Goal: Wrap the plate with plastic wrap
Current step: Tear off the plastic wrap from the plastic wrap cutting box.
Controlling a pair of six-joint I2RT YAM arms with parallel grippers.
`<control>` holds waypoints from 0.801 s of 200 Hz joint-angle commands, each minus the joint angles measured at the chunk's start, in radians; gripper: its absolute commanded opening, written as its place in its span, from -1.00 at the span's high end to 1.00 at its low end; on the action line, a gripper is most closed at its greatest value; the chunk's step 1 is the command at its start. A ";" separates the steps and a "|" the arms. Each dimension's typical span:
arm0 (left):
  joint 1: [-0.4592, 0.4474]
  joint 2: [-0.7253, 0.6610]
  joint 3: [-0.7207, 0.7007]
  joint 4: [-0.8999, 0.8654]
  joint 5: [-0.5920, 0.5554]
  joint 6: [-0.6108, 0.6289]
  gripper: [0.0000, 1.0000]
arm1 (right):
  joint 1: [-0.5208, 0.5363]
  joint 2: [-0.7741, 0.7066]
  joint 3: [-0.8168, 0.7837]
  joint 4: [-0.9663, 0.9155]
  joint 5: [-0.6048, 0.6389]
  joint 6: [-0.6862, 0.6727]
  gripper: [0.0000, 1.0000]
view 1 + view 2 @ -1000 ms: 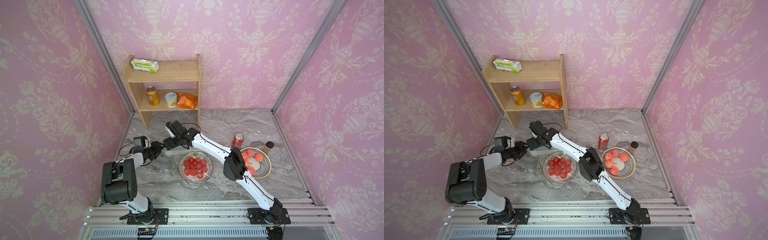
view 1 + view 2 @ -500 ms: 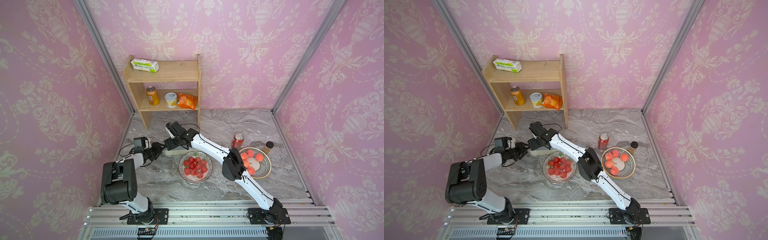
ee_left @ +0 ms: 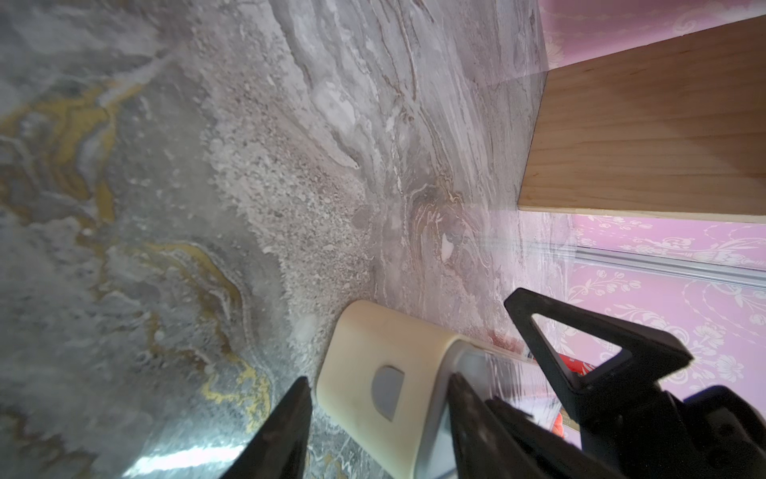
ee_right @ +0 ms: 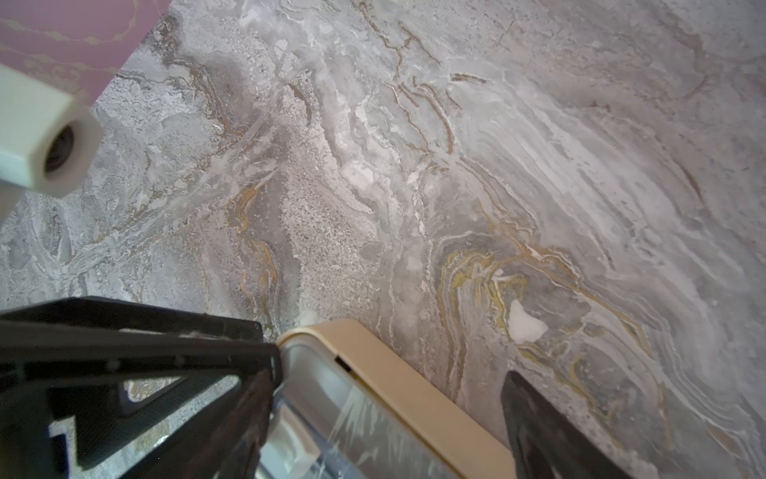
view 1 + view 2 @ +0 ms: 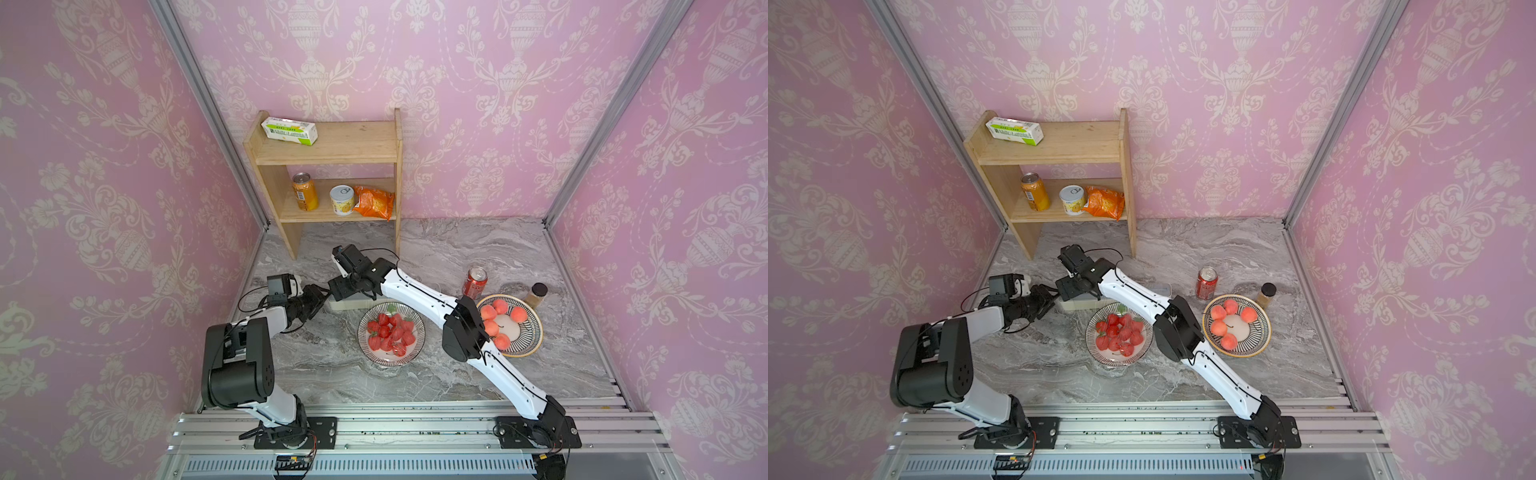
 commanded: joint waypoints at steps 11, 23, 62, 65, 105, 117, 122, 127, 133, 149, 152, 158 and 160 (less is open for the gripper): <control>0.003 0.033 -0.021 -0.098 -0.063 0.034 -0.08 | 0.008 0.024 0.021 -0.053 0.039 0.016 -0.75; 0.004 0.035 -0.020 -0.102 -0.068 0.034 -0.08 | 0.008 0.021 0.021 -0.059 0.047 0.013 -0.76; 0.004 0.039 -0.020 -0.117 -0.092 0.043 -0.09 | 0.006 -0.029 -0.050 -0.061 0.081 -0.003 -0.74; 0.005 0.039 -0.021 -0.117 -0.093 0.043 -0.09 | 0.005 -0.036 -0.062 -0.055 0.082 -0.004 -0.71; 0.004 0.048 -0.018 -0.121 -0.101 0.046 -0.09 | 0.005 -0.091 -0.136 -0.034 0.102 -0.022 -0.49; 0.004 0.050 -0.019 -0.120 -0.106 0.046 -0.09 | 0.005 -0.096 -0.140 -0.041 0.106 -0.027 -0.47; 0.004 0.051 -0.019 -0.121 -0.108 0.046 -0.09 | 0.005 -0.097 -0.144 -0.043 0.106 -0.030 -0.45; 0.004 0.053 -0.019 -0.122 -0.110 0.046 -0.09 | 0.005 -0.100 -0.147 -0.043 0.109 -0.031 -0.42; 0.004 0.054 -0.019 -0.122 -0.114 0.046 -0.09 | 0.005 -0.105 -0.153 -0.042 0.110 -0.033 -0.41; 0.004 0.057 -0.019 -0.124 -0.119 0.047 -0.09 | 0.005 -0.114 -0.167 -0.036 0.117 -0.038 -0.37; 0.004 0.058 -0.019 -0.124 -0.120 0.047 -0.09 | 0.006 -0.115 -0.170 -0.035 0.117 -0.038 -0.37; 0.004 0.059 -0.019 -0.125 -0.120 0.049 -0.09 | 0.005 -0.118 -0.172 -0.035 0.119 -0.041 -0.37; 0.004 0.059 -0.019 -0.125 -0.120 0.049 -0.09 | 0.005 -0.118 -0.172 -0.035 0.120 -0.042 -0.37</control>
